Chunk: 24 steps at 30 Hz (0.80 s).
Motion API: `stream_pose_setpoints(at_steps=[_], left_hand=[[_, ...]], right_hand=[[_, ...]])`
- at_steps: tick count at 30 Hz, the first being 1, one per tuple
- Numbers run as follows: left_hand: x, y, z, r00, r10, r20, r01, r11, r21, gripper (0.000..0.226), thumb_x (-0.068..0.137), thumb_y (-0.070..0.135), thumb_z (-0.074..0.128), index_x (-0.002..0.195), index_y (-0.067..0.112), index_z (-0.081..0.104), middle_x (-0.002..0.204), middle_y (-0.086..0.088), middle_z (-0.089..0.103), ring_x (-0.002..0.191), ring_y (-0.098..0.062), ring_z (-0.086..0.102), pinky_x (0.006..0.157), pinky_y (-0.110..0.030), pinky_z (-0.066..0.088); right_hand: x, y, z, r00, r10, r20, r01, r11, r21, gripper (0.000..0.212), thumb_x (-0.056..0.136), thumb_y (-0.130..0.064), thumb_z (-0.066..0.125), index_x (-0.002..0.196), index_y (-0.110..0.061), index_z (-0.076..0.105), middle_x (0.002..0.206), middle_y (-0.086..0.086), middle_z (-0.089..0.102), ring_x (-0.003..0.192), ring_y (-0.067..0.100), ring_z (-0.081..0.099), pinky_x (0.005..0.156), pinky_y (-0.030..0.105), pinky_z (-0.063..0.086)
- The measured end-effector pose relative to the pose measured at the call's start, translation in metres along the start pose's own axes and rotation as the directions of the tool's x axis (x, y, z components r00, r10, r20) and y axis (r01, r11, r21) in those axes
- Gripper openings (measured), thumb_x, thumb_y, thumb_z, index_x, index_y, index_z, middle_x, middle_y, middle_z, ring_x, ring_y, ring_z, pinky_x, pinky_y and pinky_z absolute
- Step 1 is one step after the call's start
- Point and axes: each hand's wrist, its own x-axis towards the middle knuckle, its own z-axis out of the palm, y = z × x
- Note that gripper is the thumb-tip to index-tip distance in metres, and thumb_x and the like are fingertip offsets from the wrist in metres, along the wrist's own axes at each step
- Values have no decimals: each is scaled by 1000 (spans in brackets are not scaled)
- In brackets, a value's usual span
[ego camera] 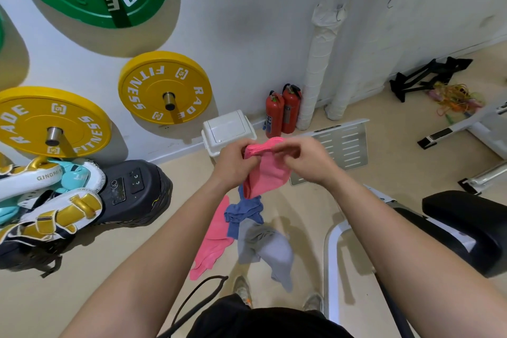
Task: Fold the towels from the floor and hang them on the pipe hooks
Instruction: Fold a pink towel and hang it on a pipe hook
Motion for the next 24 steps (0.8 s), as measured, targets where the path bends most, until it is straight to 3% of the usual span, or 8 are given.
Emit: stream_pose_setpoints(at_steps=[2, 3, 6, 8, 11, 15, 20, 24], left_hand=[[1, -2, -4, 1000, 19, 19, -19, 1000, -10, 21, 81, 9, 67, 96, 22, 72, 91, 3, 73, 89, -17, 65, 78, -30, 48], [1, -2, -6, 999, 32, 40, -31, 999, -28, 21, 80, 9, 67, 95, 23, 72, 89, 4, 72, 88, -17, 66, 78, -30, 49], [1, -1, -10, 992, 69, 104, -63, 996, -62, 22, 80, 4, 68, 94, 21, 72, 85, 8, 70, 82, -8, 63, 76, -24, 48], [2, -1, -14, 990, 70, 119, -58, 993, -103, 20, 82, 3, 68, 96, 17, 73, 85, 7, 70, 80, -6, 62, 75, -22, 48], [3, -9, -19, 995, 38, 93, -26, 992, -124, 14, 85, 13, 71, 97, 18, 72, 89, 1, 72, 84, -15, 65, 77, -28, 51], [5, -22, -11, 997, -73, -9, 72, 992, -108, 8, 89, 27, 69, 93, 21, 67, 82, -1, 66, 77, -20, 59, 73, -35, 48], [6, -15, 3, 977, -187, -102, 155, 953, -260, 24, 97, 27, 62, 79, 11, 66, 65, 6, 54, 61, -10, 49, 65, -31, 43], [11, -2, 8, 968, -211, -134, 177, 957, -228, 21, 100, 34, 54, 103, 13, 56, 89, 5, 57, 83, -14, 54, 66, -28, 40]], right_hand=[[4, 5, -12, 975, 14, -221, -60, 977, -203, 38, 74, -20, 77, 107, -33, 66, 101, -14, 62, 83, 2, 59, 78, 31, 52], [6, 7, -16, 975, 18, -220, -81, 956, -282, 54, 68, -29, 82, 117, -34, 60, 110, -11, 55, 91, 5, 56, 83, 28, 49], [13, 9, -18, 993, 111, 47, -88, 936, -340, 87, 61, -28, 87, 138, -30, 47, 129, -8, 39, 114, 6, 43, 101, 24, 37], [20, 13, -15, 979, 137, 153, -82, 943, -324, 61, 62, -22, 85, 118, -27, 62, 119, -6, 55, 104, 11, 55, 97, 33, 48], [24, 16, -18, 978, 149, 148, -115, 969, -219, 24, 63, -21, 79, 83, -24, 66, 81, -7, 67, 74, 13, 61, 78, 44, 55], [25, 10, -22, 984, 134, 117, -130, 991, -43, 20, 76, -12, 78, 89, -17, 64, 81, -3, 63, 74, 12, 58, 70, 33, 48], [30, 8, -17, 988, 156, 17, -157, 976, 151, 28, 79, -21, 69, 106, -17, 69, 101, 3, 73, 91, 17, 67, 80, 36, 53], [33, 7, -14, 993, 114, -31, -110, 989, 96, 22, 88, -16, 67, 110, -18, 66, 103, -2, 70, 97, 15, 65, 86, 34, 50]])
